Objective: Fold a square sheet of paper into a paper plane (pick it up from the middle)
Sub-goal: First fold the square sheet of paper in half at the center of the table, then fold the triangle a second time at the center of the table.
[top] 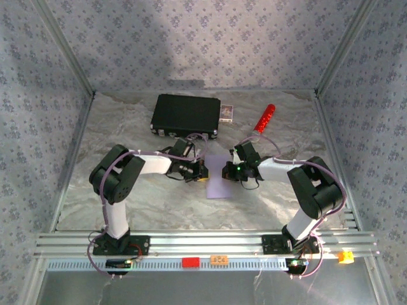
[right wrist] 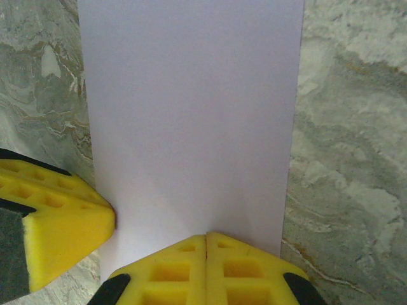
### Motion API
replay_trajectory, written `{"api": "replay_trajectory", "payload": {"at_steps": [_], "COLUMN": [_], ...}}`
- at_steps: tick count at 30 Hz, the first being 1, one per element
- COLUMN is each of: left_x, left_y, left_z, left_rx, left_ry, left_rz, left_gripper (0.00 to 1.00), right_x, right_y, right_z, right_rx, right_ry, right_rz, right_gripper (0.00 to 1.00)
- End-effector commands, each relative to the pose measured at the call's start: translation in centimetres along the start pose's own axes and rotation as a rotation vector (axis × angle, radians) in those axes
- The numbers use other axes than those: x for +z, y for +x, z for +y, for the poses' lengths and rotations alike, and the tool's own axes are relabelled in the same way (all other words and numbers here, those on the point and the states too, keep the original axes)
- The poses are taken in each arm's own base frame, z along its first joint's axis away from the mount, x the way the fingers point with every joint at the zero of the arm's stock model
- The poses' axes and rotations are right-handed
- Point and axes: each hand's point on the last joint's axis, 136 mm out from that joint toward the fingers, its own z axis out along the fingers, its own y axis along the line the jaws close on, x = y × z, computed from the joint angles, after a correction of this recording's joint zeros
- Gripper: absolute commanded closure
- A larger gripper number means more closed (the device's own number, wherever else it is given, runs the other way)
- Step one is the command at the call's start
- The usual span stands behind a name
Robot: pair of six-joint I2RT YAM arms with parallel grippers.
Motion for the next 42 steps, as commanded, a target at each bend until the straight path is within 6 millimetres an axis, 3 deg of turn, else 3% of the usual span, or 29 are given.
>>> {"api": "replay_trajectory", "payload": {"at_steps": [1,5,9,11,16,25,30,42], "left_x": [-0.4,-1.5,-2.7,-2.8,-2.0,0.1,1.2,1.9], "left_y": [0.6,-0.7,-2.6,-3.6,-5.7,-7.9,-8.2,-4.6], "left_z": [1.1,-0.9,-3.1,-3.7,-4.0,-3.1,-1.1,3.3], "left_rx": [-0.001,0.027,0.052,0.053,0.064,0.071,0.055,-0.035], "left_ry": [-0.058,-0.034,-0.004,0.008,0.003,-0.035,-0.09,-0.165], "left_rz": [0.013,-0.035,-0.092,-0.103,-0.105,-0.089,-0.089,-0.041], "left_gripper": [0.96,0.96,0.95,0.95,0.94,0.94,0.94,0.96], "right_x": [0.2,-0.4,-2.8,-4.0,-5.8,-5.9,-5.2,-4.0], "right_y": [4.0,2.4,0.4,0.1,1.4,4.1,5.4,9.0], "right_z": [-4.3,-1.8,0.0,-0.1,-1.1,-0.7,-0.1,-0.7], "right_rx": [0.046,0.022,-0.002,0.005,0.11,0.195,0.197,0.267], "right_ry": [0.166,0.078,0.055,0.068,0.052,-0.028,-0.049,-0.055], "right_rz": [0.125,0.081,-0.001,-0.031,-0.062,-0.024,0.023,0.112], "right_gripper": [1.0,0.99,0.91,0.86,0.76,0.72,0.7,0.56]}}
